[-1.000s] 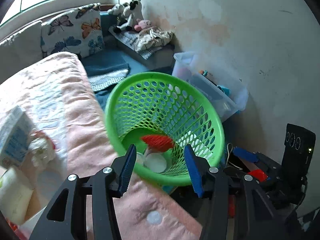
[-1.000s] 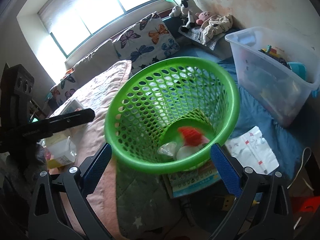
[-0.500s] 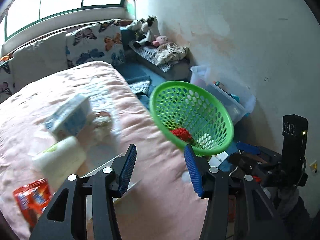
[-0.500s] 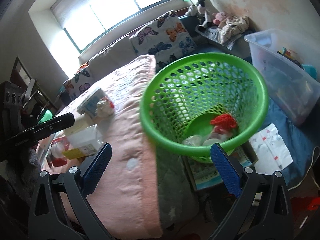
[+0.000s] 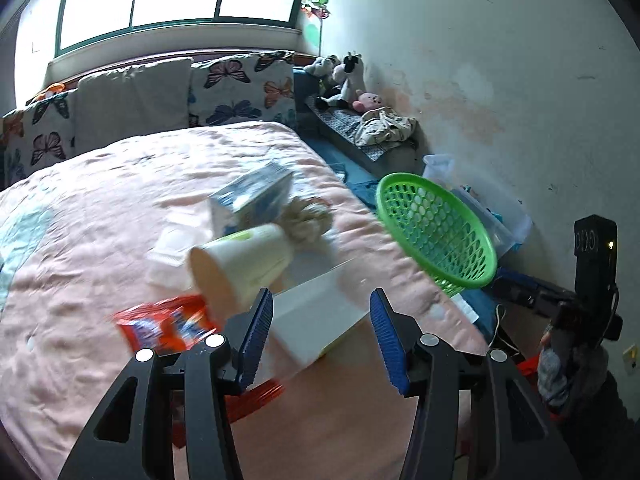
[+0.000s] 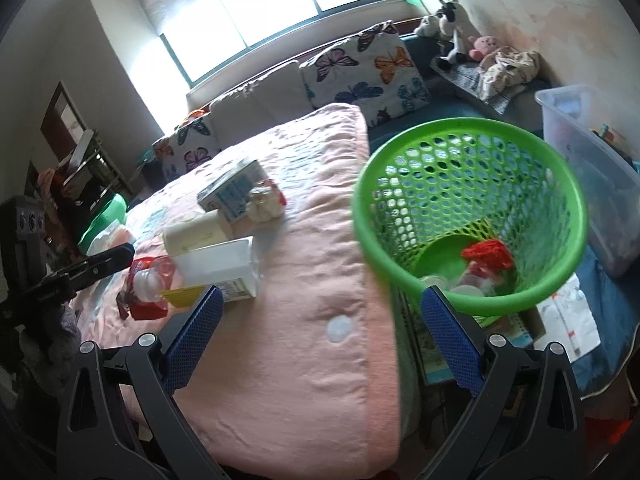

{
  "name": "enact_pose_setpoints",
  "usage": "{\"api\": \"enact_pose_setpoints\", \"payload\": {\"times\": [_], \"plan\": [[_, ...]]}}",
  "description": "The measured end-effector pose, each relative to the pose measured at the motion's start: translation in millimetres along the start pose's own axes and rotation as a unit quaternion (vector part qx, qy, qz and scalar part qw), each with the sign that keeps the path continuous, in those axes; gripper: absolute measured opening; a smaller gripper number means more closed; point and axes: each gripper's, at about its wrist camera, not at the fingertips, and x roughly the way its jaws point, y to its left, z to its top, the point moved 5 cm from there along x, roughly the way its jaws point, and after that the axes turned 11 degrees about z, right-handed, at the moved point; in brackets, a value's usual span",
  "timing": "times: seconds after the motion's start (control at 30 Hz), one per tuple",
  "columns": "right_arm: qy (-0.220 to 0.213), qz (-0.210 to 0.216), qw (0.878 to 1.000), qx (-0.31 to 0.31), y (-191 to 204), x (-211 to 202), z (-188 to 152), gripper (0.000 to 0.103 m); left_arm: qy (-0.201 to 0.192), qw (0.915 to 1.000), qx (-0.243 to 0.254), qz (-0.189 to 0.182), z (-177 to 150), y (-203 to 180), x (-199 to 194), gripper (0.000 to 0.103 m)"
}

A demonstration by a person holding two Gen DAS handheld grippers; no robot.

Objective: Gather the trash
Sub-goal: 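Grasp the white plastic cup on the bed with the left tool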

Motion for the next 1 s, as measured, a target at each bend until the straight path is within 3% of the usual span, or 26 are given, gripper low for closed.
{"api": "enact_pose_setpoints", "payload": {"times": [0.47,1.0], "plan": [[0.03,0.006,0.999,-0.017,26,27,-3,0.098,0.027,0.9991,0.03,-0.01,-25,39,21,0.049],[0.048,0.008,0.999,-0.014,35,47,0,0.098,0.028,0.9913,0.083,-0.098,-29,41,32,0.049]]}}
